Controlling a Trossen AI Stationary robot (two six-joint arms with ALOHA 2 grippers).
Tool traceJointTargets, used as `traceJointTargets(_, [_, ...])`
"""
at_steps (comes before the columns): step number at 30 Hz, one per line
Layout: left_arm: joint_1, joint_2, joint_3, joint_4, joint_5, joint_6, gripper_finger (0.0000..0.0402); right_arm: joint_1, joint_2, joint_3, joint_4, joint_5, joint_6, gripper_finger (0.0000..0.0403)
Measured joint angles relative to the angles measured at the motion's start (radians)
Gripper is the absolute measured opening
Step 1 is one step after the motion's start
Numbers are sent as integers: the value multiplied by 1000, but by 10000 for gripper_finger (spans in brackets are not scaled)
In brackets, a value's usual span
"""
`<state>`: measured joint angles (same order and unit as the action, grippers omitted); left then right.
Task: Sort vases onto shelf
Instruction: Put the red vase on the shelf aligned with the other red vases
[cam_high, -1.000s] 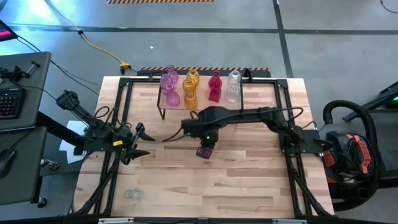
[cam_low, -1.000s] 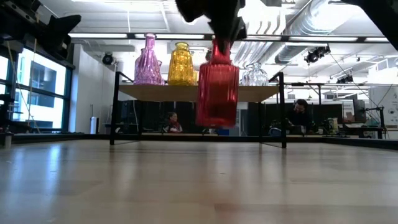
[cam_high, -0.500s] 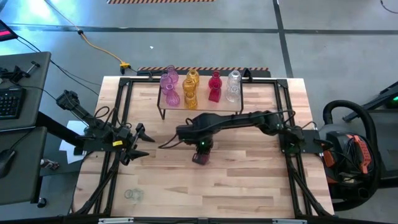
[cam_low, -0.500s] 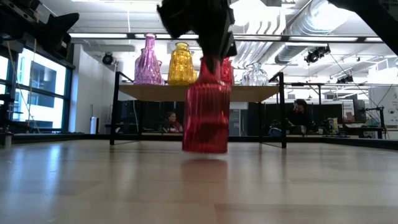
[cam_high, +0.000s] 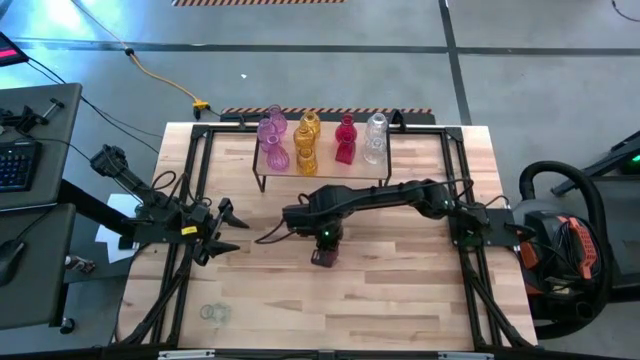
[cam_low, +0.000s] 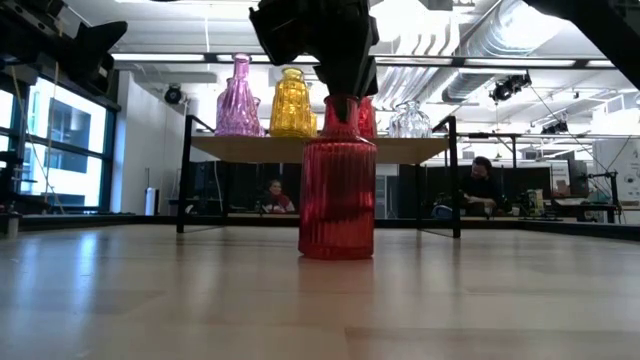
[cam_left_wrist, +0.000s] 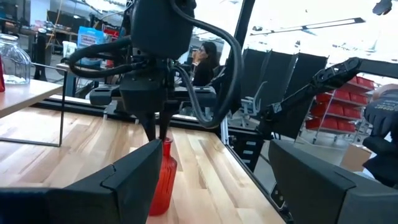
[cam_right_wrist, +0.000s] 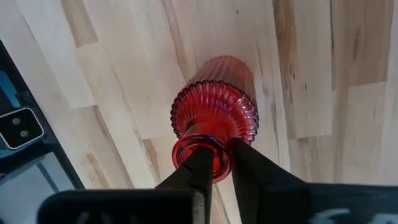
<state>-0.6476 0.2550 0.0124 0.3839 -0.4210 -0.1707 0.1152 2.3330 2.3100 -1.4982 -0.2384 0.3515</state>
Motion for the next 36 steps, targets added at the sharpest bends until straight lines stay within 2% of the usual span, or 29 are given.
traceJointTargets(5, [0,0,0,-3,0,9,284,4,2,0,-3,11,10,62])
traceJointTargets(9, [0,0,0,-5,0,8,284,3,1,0,-3,13,14,77])
traceJointTargets(23, [0,0,0,-21,-3,8,284,3,-69,46,-47,73,66,81])
traceJointTargets(30, [0,3,0,-18,-108,-10,284,4,-127,45,-73,70,130,81])
traceJointTargets(36, [0,38,0,28,-151,-6,284,6,-197,44,-73,93,159,81])
